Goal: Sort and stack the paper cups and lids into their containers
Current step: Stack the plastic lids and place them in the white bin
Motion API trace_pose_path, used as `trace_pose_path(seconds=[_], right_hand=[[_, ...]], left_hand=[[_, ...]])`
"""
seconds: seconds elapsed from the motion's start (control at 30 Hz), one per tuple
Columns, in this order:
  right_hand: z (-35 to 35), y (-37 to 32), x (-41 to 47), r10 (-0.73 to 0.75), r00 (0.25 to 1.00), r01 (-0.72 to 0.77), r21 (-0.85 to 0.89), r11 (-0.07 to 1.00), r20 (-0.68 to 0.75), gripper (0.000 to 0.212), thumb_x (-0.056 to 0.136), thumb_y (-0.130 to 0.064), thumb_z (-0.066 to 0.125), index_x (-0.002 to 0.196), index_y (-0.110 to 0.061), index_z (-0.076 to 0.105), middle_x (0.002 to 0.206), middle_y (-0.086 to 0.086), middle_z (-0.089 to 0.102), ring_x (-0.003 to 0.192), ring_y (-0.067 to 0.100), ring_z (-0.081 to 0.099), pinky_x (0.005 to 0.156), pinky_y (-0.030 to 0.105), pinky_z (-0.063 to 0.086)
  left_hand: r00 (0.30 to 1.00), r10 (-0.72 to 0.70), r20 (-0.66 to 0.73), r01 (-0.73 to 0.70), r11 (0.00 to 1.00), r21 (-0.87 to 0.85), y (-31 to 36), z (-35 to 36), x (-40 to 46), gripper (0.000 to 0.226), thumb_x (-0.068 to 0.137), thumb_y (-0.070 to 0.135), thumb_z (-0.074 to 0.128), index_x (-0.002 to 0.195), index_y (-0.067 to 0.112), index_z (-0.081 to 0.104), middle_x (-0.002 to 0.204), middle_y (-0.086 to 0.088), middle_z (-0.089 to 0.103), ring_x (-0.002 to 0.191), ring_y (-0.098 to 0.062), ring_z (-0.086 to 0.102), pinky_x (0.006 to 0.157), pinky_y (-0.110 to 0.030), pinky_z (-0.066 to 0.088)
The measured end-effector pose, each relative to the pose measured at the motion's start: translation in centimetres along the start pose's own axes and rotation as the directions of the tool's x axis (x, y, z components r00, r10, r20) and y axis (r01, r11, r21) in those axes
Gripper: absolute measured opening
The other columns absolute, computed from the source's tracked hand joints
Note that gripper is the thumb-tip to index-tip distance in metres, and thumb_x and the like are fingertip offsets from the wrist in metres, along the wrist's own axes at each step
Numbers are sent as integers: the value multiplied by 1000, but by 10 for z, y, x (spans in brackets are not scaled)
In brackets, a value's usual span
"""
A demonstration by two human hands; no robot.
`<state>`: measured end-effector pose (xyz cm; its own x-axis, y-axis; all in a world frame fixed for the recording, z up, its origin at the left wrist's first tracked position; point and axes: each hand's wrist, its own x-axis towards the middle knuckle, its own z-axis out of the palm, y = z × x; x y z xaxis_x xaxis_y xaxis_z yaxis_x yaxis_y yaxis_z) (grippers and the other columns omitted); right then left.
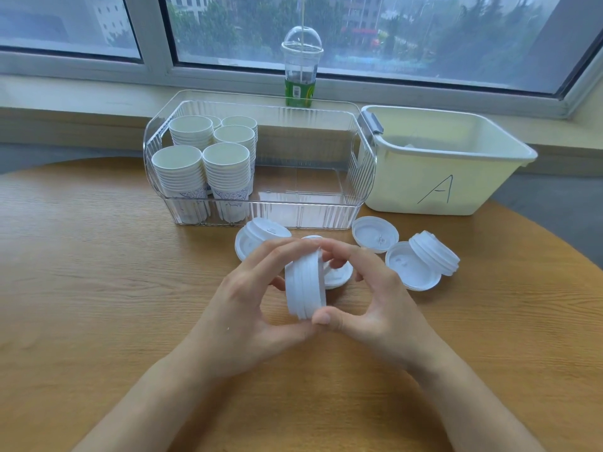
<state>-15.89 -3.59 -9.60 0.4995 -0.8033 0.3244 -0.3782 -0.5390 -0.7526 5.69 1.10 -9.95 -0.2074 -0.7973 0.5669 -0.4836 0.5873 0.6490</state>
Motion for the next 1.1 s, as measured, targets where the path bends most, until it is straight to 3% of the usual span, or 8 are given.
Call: trace_pose_path(seconds=[0.1, 0.23, 0.37, 0.47, 0.53, 0.7, 0.87, 1.1], right_hand=[[5, 7, 3, 12, 999, -14, -81, 997, -32, 70, 91, -79, 47, 151, -42, 49, 151, -27, 48, 147, 6, 37, 118, 20, 28], [7, 27, 5, 52, 998, -45, -293, 955, 17, 55, 98, -68, 42, 149, -47, 50, 162, -28, 34, 156, -2, 16, 128, 36, 19], [0, 31, 6, 35, 997, -56, -327, 944, -68, 44, 89, -71, 56, 119, -40, 66, 144, -21, 53, 146, 2, 36, 120, 35, 30], [-7, 30, 6, 24, 988, -75, -348, 935, -150, 45, 77, -76, 66, 96, -36, 63, 130, -21, 58, 130, 3, 48, 109, 32, 36], [-7, 31, 6, 25, 986, -82, -358, 930, -163, 50, 70, -79, 70, 92, -36, 59, 127, -22, 59, 126, 3, 51, 105, 34, 40], [6, 31, 7, 68, 990, -104, -323, 940, -121, 56, 68, -79, 71, 96, -35, 51, 138, -17, 56, 136, 4, 47, 109, 36, 40], [7, 28, 8, 111, 983, -145, -247, 958, -147, 42, 76, -61, 78, 96, -36, 51, 126, -25, 61, 118, 0, 54, 103, 36, 44], [2, 21, 7, 59, 980, -88, -145, 985, -189, 74, 77, -41, 91, 139, -33, 52, 134, -23, 57, 130, -1, 52, 107, 14, 38]], left_hand=[[998, -44, -46, 45, 998, 33, -7, -1, -1, 77, 76, 35, 92, 144, 25, 57, 141, 12, 60, 130, -17, 59, 91, -16, 50], [989, -91, -119, 95, 995, 26, -19, -7, 0, 77, 77, 45, 87, 144, 27, 55, 141, 13, 59, 129, -18, 58, 93, -18, 50], [983, -126, -131, 134, 990, 51, -23, -9, -2, 78, 77, 46, 88, 145, 31, 54, 142, 12, 59, 131, -22, 57, 96, -33, 52], [983, -128, -130, 133, 990, 35, -23, -8, -2, 78, 76, 50, 85, 145, 32, 54, 142, 15, 58, 129, -20, 58, 93, -25, 52], [983, -132, -125, 136, 990, 23, -23, -7, -2, 78, 76, 50, 85, 145, 32, 54, 141, 14, 59, 127, -18, 59, 92, -19, 51], [986, -127, -106, 130, 991, 22, -22, -5, -1, 79, 75, 50, 86, 145, 31, 55, 140, 14, 60, 126, -17, 59, 90, -14, 50], [987, -135, -93, 138, 990, 27, -23, -4, -2, 79, 75, 52, 85, 145, 30, 55, 140, 14, 60, 125, -18, 60, 90, -14, 50], [985, -130, -118, 136, 989, 50, -22, -4, -1, 77, 75, 51, 84, 144, 28, 56, 138, 12, 60, 125, -18, 59, 88, -11, 48]])
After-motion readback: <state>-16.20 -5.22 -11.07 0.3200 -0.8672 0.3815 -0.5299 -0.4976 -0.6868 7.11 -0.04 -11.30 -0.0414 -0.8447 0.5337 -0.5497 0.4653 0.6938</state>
